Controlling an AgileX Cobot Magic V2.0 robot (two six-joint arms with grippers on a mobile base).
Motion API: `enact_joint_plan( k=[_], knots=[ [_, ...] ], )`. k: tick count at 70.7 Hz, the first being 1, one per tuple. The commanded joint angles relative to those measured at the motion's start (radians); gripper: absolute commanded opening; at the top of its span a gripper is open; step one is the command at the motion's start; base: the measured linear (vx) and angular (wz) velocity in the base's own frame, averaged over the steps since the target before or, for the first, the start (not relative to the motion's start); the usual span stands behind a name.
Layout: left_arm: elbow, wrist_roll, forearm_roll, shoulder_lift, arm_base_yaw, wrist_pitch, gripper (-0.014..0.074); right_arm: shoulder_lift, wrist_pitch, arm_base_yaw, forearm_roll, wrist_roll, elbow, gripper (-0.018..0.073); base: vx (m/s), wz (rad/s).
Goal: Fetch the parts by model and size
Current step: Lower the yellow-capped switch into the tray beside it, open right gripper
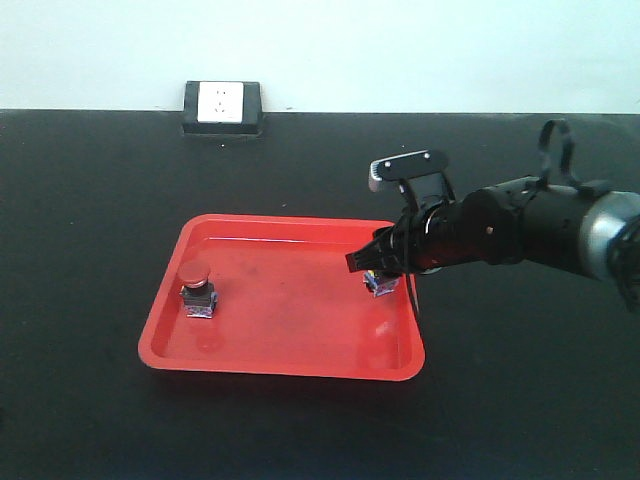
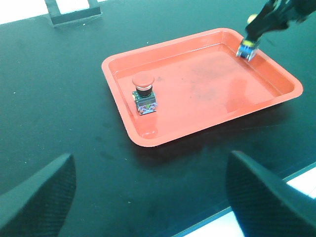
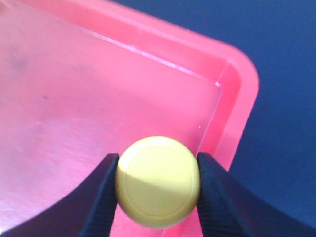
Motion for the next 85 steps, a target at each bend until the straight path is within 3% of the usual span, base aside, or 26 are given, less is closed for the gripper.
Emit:
enact_joint_plan(
  k=[1,16,33,41,67,85],
  knots=[
    [-0.023,-0.008,-0.012,0.008,-0.006,-0.071,0.0594,-0.016,-0.062,-0.002,-0.01,-0.029,-0.04,0.004,0.0,0.0],
    [-0.023,-0.008,-0.012,0.008,-0.006,-0.071,0.0594,0.02,-0.062,-0.002,-0.01,-0.032,-0.04,0.0149,0.0,0.0],
    [-0.023,-0.008,-0.012,0.008,-0.006,-0.071,0.0594,0.007,-0.055,-0.002,-0.01,-0.032,-0.041,0.0444,0.0,0.0],
    [-0.023,-0.008,-0.012,0.008,-0.006,-0.071,0.0594,-0.035,-0.054,-0.002,-0.01,-0.032,-0.041,0.0526,0.0,0.0],
    [-0.023,-0.008,-0.012,0.008,-0.006,-0.075,0.0594,-0.36,0.008,-0.004,-0.011,-0.032,-0.041,0.0536,0.0,0.0],
    [-0.023,-0.008,-0.012,0.008,-0.006,-0.075,0.0594,-0.669,0.162,-0.004,-0.046,-0.032,-0.04,0.0536,0.0,0.0]
  ],
)
